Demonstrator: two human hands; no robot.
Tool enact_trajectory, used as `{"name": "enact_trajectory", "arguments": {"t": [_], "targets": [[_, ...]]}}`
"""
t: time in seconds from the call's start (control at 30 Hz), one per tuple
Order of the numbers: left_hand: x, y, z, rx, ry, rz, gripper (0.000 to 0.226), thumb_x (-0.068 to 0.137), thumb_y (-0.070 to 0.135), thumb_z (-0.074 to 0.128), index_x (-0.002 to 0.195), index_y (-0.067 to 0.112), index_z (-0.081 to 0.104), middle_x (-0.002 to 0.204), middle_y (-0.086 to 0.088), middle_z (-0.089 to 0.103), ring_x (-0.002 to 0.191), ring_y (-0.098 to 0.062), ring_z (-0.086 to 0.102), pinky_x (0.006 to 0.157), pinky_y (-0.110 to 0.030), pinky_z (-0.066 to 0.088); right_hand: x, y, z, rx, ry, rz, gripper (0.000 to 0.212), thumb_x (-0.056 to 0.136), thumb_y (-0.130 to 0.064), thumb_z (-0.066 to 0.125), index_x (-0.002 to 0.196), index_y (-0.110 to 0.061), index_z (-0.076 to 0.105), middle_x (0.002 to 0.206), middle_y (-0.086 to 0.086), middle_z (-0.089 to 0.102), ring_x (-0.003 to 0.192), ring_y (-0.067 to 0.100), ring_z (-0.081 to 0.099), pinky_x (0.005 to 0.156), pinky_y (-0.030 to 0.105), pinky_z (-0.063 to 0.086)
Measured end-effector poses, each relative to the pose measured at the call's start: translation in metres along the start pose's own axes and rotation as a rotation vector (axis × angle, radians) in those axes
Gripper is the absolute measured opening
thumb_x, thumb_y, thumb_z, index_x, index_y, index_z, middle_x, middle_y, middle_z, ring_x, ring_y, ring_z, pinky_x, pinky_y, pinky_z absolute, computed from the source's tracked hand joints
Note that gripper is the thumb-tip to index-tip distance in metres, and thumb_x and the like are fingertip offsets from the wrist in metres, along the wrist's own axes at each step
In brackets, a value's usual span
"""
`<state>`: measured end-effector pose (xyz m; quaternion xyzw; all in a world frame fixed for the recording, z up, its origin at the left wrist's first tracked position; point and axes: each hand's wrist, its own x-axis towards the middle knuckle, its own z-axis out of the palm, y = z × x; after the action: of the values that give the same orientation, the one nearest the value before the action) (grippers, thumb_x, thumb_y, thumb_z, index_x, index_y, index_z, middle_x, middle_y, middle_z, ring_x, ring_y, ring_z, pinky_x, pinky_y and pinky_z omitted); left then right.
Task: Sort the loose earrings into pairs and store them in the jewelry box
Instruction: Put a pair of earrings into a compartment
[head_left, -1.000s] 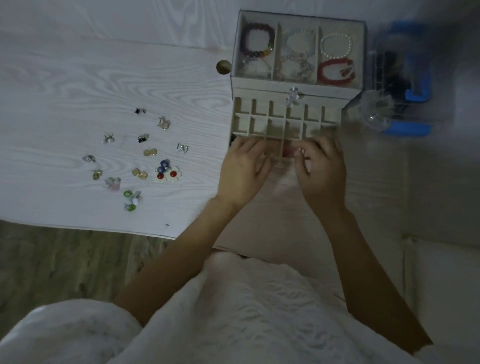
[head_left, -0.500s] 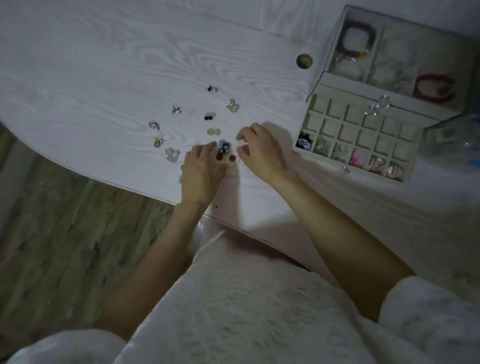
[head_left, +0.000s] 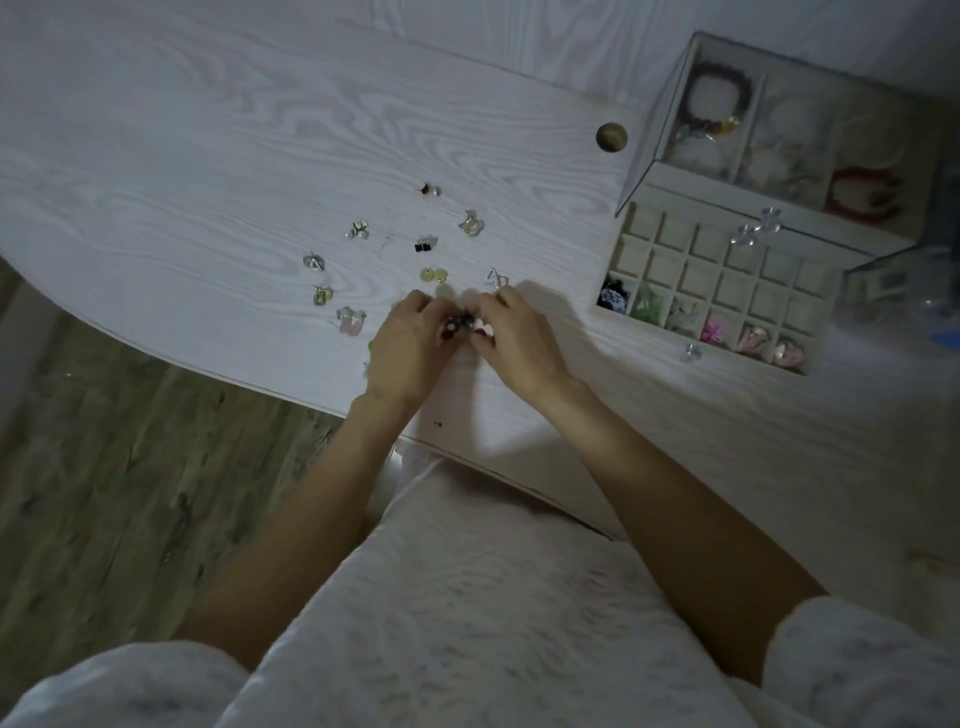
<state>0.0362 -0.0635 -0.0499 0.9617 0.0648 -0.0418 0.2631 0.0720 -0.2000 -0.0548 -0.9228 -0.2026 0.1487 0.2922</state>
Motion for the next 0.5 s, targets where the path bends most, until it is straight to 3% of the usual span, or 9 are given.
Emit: {"name": "enact_trajectory", "arguments": {"t": [0.1,0.23,0.4,0.5], "targets": [[-0.006,0.001,0.004,-0.055,-0.012,0.015,0.021,0.079,0.015,0.07,0.099,0.008,0.068,0.098,-0.014,0.059,0.079,-0.032,0.06,0.062,-0.031,0.044,-0.013,0.003,-0.006,0.039,0.01,0.029,0.018,0.087,-0.014,0.062,0.104,-0.009,0.06,0.104,0.009,0.054,0.078,0.023,0.058,0.067,0.028,0.044],[-0.011,0.009,0.008,-0.24,-0.054,0.011,0.027,0.081,0.013,0.069,0.108,0.013,0.067,0.099,-0.01,0.065,0.082,-0.023,0.062,0.075,-0.032,0.053,-0.032,0.017,-0.027,0.151,0.144,0.058,0.011,0.084,-0.013,0.066,0.095,-0.01,0.065,0.093,0.005,0.051,0.069,0.016,0.052,0.064,0.025,0.044],[0.01,0.052,0.009,-0.405,-0.085,-0.006,0.027,0.085,0.02,0.066,0.112,0.018,0.066,0.095,0.002,0.065,0.075,-0.008,0.059,0.068,-0.006,0.045,-0.041,0.056,-0.07,0.302,0.312,0.261,0.014,0.085,-0.018,0.066,0.099,-0.016,0.068,0.096,0.005,0.058,0.079,0.017,0.059,0.074,0.027,0.051],[0.04,0.088,0.013,-0.381,-0.114,0.104,0.024,0.084,0.019,0.067,0.108,0.016,0.064,0.093,0.001,0.065,0.07,-0.01,0.059,0.066,-0.015,0.048,-0.038,0.081,-0.089,0.317,0.362,0.351,0.016,0.086,-0.019,0.065,0.101,-0.018,0.068,0.098,0.008,0.064,0.085,0.02,0.062,0.075,0.026,0.052]]}}
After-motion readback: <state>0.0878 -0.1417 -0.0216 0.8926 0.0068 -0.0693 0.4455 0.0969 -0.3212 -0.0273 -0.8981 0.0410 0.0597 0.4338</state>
